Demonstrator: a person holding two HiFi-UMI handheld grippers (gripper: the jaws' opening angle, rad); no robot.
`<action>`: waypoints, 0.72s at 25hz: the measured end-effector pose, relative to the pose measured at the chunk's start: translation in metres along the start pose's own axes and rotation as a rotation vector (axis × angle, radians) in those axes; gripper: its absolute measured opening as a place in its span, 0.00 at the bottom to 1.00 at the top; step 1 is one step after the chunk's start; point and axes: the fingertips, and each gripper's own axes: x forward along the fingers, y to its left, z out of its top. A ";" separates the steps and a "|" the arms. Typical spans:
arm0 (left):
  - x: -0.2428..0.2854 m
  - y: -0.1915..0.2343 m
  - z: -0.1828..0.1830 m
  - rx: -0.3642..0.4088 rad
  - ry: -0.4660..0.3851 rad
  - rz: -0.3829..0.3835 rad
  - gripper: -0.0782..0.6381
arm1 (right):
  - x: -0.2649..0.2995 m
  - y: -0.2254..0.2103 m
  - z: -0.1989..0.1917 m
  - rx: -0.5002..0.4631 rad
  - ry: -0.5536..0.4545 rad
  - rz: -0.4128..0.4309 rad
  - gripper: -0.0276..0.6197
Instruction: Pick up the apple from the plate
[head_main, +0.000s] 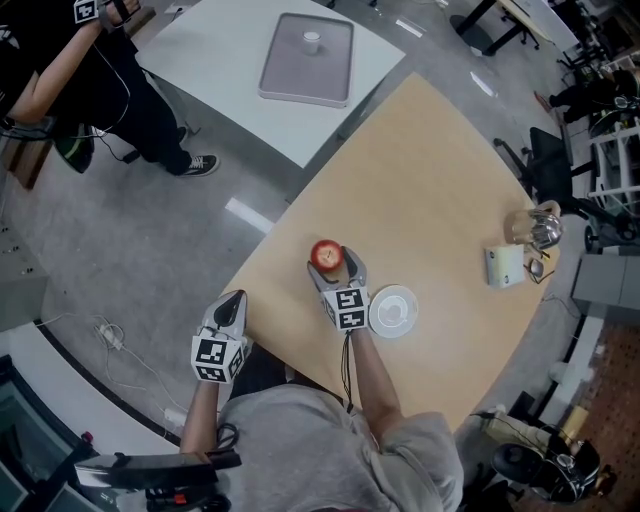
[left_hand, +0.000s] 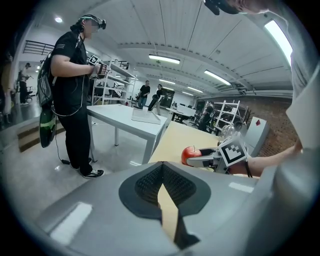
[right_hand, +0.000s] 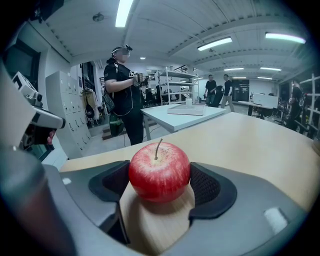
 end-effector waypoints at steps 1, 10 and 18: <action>0.000 0.001 -0.001 -0.002 0.001 0.000 0.14 | 0.001 0.000 0.000 0.000 -0.001 -0.002 0.64; 0.000 0.002 -0.002 -0.005 0.001 -0.004 0.14 | 0.002 -0.002 0.001 0.031 -0.009 -0.020 0.64; -0.001 0.001 -0.003 0.000 -0.004 -0.005 0.14 | 0.005 -0.004 -0.006 0.035 0.010 -0.034 0.67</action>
